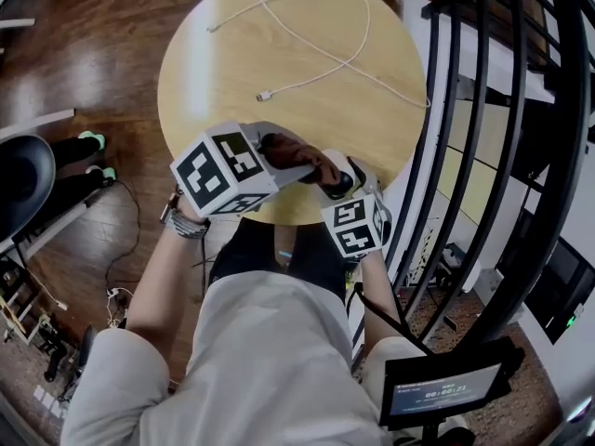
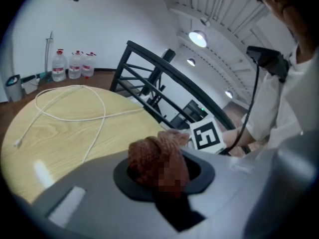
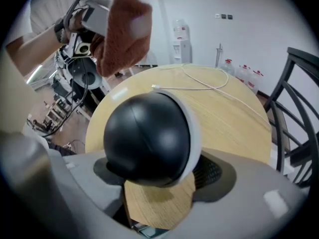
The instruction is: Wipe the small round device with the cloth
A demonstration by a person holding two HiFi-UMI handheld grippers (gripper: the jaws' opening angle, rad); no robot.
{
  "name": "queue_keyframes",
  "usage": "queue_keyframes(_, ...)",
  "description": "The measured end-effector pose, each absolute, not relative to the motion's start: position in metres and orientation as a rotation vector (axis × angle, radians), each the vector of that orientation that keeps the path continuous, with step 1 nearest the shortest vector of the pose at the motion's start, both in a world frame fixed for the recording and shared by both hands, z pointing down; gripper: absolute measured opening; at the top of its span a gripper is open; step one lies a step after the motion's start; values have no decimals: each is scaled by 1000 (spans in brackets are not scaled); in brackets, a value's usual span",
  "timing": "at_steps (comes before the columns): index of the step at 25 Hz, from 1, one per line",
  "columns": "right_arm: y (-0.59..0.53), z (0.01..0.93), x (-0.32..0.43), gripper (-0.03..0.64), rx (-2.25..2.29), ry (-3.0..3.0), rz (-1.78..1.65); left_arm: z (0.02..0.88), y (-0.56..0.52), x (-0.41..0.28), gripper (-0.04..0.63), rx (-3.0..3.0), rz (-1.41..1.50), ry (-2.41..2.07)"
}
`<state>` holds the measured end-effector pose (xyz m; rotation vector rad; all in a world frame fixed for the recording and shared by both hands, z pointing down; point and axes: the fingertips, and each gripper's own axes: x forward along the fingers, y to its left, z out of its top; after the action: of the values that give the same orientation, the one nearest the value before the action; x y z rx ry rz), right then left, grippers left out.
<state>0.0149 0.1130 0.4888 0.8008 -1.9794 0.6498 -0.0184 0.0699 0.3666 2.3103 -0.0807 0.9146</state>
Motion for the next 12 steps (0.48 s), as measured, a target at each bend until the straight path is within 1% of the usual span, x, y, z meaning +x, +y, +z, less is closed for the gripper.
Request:
queue_keyframes(7, 120, 486, 6, 350, 612, -2017, 502, 371, 95, 11, 87, 2306, 1009, 68)
queue_keyframes(12, 122, 483, 0, 350, 586, -2039, 475, 388, 99, 13, 87, 2263, 1138, 80)
